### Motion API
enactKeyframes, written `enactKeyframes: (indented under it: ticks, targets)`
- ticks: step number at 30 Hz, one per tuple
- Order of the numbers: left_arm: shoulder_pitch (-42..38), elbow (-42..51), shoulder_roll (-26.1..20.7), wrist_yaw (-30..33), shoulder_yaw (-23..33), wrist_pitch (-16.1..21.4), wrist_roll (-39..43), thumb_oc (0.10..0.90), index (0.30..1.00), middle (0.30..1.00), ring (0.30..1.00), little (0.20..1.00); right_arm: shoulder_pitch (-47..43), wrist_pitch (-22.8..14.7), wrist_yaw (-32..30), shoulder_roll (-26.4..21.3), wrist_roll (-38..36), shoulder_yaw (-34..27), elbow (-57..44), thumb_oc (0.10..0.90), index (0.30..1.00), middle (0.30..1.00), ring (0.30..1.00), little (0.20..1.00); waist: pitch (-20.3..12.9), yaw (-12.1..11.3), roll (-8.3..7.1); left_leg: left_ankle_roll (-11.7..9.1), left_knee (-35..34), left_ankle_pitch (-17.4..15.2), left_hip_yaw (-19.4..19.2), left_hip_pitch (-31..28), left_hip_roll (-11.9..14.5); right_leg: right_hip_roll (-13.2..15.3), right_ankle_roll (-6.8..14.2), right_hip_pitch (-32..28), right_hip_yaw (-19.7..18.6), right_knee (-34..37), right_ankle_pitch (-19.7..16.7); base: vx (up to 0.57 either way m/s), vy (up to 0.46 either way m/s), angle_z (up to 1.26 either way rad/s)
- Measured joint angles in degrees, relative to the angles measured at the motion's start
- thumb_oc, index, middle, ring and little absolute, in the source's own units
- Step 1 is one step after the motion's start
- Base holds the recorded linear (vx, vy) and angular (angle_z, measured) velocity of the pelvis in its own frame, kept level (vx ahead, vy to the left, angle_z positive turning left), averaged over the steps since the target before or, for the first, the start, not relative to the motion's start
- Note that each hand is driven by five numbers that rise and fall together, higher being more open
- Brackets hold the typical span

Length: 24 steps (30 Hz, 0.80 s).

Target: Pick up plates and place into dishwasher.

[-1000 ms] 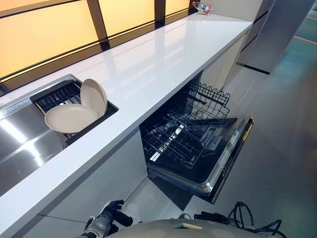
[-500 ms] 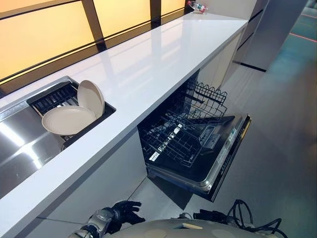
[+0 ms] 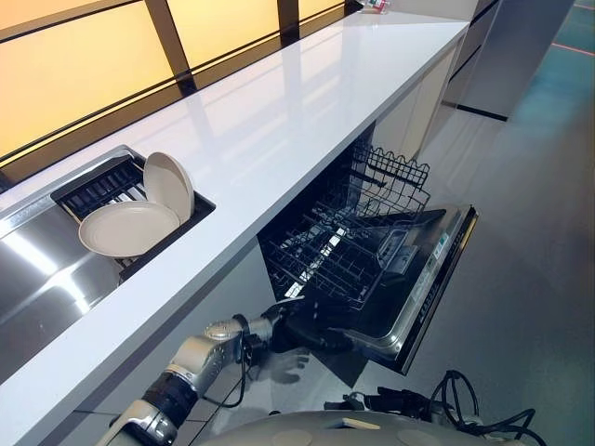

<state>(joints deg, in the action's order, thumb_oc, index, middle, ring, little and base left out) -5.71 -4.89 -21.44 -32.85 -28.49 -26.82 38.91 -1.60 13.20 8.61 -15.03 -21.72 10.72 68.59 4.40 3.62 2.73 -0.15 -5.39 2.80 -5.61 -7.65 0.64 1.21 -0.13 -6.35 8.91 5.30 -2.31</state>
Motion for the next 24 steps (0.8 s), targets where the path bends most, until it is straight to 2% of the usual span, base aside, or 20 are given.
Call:
enactKeyframes:
  ticks: [4,9,16,21,24]
  targets:
    - [-1.68,5.86,-0.40,1.67,-1.11,-4.12,6.66,0.800,0.900,0.900,0.900,0.900,-0.03,0.91,-1.49,0.00,-2.21,1.22,-0.25,0.800,0.900,0.900,0.900,0.900,0.03,-0.30,0.08,-0.02,0.00,0.01,0.50,0.26,0.00,0.04,0.02,0.01,0.69,0.19,0.02,-0.01,-0.024,0.07]
    - [-5.19,12.11,-3.14,3.56,-2.63,-5.50,11.37,0.800,0.900,0.900,0.900,0.900,-0.06,1.17,-2.11,-0.32,-3.17,1.32,-0.01,0.800,0.900,0.900,0.900,0.900,-0.02,-0.29,0.17,-0.06,0.00,0.22,0.93,0.61,0.00,0.09,0.06,0.06,1.21,0.18,0.05,-0.01,-0.017,0.07]
    - [-12.91,19.29,-6.99,5.45,-4.77,-5.49,12.22,0.800,0.900,0.900,0.900,0.900,-0.22,1.10,-1.65,-0.79,-4.03,1.34,0.68,0.800,0.900,0.900,0.900,0.900,-0.43,-0.27,0.76,-0.04,0.01,0.54,1.79,1.47,-0.10,0.20,-0.01,0.44,2.32,-0.06,0.00,-0.02,-0.022,0.07]
    - [-18.29,20.39,-8.25,11.74,-4.67,-5.51,17.98,0.800,0.900,0.900,0.900,0.900,-0.26,1.06,-0.92,-1.01,-4.08,1.37,1.26,0.800,0.900,0.900,0.900,0.900,-0.64,-0.32,1.08,-0.08,0.01,0.65,2.22,1.60,-0.10,0.22,0.03,0.36,2.72,-0.06,0.04,-0.01,-0.021,0.04]
    - [-20.73,21.42,-9.71,15.22,-4.64,-5.08,18.44,0.800,0.900,0.900,0.900,0.900,-0.37,1.05,-0.73,-1.06,-4.10,1.38,1.54,0.800,0.900,0.900,0.900,0.900,-0.74,-0.31,1.21,-0.11,0.00,0.67,2.34,1.73,-0.10,0.22,0.08,0.35,2.82,-0.06,0.07,0.00,0.000,0.00]
